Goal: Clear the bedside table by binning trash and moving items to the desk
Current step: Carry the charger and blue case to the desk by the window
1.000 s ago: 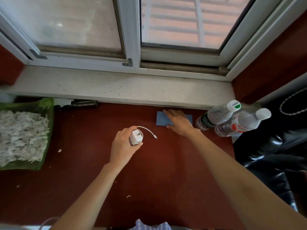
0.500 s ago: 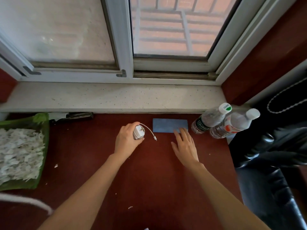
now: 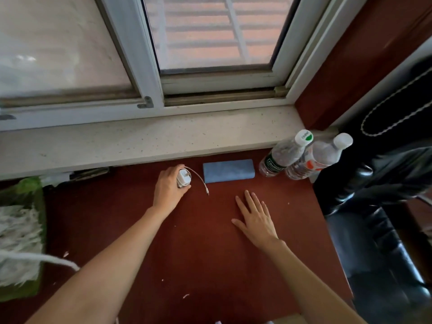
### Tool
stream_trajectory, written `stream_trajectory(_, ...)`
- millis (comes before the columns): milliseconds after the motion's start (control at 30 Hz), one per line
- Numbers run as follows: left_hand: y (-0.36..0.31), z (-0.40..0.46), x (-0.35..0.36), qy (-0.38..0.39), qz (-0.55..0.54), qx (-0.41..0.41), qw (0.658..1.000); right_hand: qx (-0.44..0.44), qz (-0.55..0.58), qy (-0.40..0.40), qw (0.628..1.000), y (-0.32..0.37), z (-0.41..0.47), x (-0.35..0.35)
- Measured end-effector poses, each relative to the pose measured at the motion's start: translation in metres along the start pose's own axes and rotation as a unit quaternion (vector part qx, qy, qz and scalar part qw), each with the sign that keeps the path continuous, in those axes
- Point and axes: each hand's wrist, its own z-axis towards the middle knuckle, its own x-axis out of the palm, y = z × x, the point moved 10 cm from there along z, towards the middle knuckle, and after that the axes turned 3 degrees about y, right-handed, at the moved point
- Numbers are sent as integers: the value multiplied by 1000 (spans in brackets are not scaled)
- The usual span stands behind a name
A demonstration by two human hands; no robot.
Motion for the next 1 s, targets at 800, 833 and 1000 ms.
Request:
stream_trajectory(800,-13,5,7,87,142,96,981,5,-4,2,1000,-2,1,6)
stream_trajectory(833,-12,-2,5,78,147,92,982,6,-5,6,1000,-2,1,6)
stream_trajectory(1000,-10,-52,-5,37,182,60,981,12,3,29,1000,2,-1,-1)
